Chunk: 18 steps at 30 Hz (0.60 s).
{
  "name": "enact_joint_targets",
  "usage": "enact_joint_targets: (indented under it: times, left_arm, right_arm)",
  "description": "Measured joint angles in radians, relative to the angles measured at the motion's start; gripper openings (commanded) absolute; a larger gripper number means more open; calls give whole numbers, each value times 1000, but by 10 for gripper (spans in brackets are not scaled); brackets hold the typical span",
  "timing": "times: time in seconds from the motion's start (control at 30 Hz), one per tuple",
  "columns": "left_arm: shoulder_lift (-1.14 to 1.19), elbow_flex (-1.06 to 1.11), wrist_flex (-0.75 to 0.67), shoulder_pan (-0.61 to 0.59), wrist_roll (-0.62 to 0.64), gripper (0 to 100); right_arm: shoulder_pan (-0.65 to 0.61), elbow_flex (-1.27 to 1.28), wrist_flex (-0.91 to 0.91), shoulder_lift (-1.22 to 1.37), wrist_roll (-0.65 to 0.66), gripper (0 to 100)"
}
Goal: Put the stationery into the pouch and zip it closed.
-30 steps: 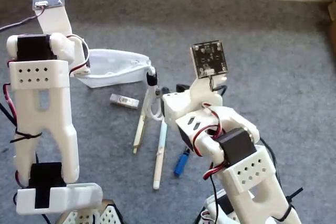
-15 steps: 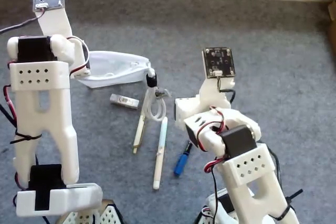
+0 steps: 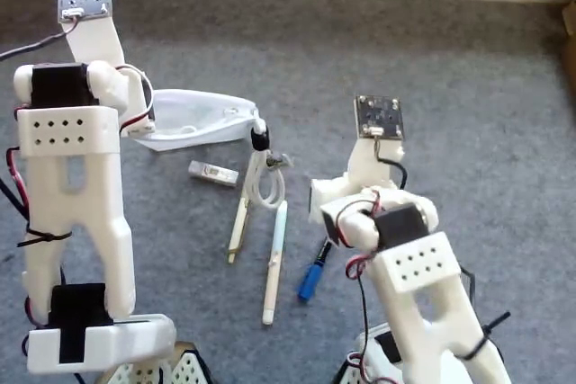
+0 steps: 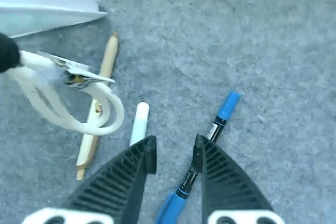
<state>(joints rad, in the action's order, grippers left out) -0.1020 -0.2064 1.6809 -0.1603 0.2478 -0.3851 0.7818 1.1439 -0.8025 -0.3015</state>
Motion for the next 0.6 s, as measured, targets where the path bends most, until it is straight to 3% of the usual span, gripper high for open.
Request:
enact_joint_targets:
  times: [0.6]
  left_arm:
    - [0,0,-2,0,0,7]
  right_arm:
    - [80,-127,-2,511,-81,115]
